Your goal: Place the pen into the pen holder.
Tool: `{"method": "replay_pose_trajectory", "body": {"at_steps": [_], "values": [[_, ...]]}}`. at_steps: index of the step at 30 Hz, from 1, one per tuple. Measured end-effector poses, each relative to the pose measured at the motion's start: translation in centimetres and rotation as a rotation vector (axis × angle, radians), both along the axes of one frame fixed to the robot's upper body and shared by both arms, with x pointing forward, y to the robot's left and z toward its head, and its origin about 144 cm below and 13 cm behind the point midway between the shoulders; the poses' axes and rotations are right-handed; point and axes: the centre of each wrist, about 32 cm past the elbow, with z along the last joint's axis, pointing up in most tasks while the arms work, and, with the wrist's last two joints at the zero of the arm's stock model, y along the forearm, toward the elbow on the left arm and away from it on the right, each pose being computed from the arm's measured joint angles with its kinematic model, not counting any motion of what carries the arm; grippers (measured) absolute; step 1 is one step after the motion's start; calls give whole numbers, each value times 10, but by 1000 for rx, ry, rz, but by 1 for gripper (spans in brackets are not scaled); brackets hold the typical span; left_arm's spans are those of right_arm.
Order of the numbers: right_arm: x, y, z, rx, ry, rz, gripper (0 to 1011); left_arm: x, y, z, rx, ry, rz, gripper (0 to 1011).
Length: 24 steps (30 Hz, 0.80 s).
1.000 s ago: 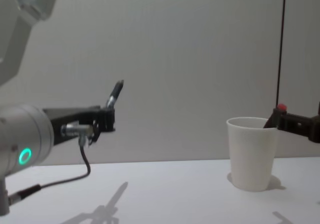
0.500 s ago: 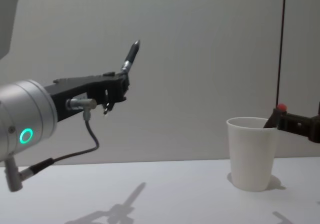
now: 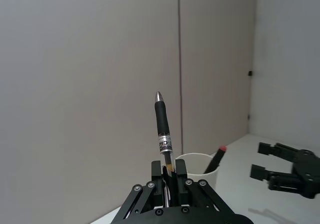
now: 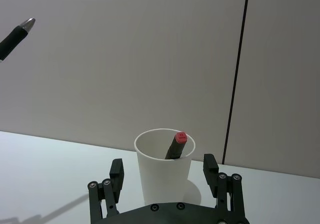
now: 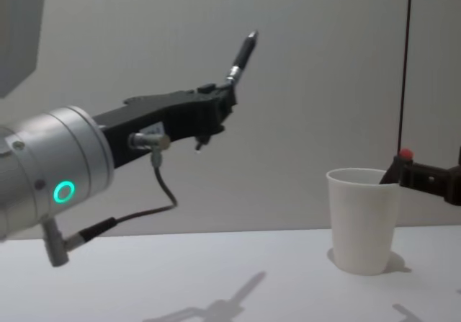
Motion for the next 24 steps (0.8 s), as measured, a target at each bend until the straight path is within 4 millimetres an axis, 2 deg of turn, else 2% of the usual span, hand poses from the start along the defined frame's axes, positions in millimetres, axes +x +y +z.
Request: {"method": "replay_pose_trajectory", "body": {"at_steps": [24], "values": [[0, 0, 0, 0, 0, 0, 1001, 11, -13, -4, 27, -42, -238, 160]]}}
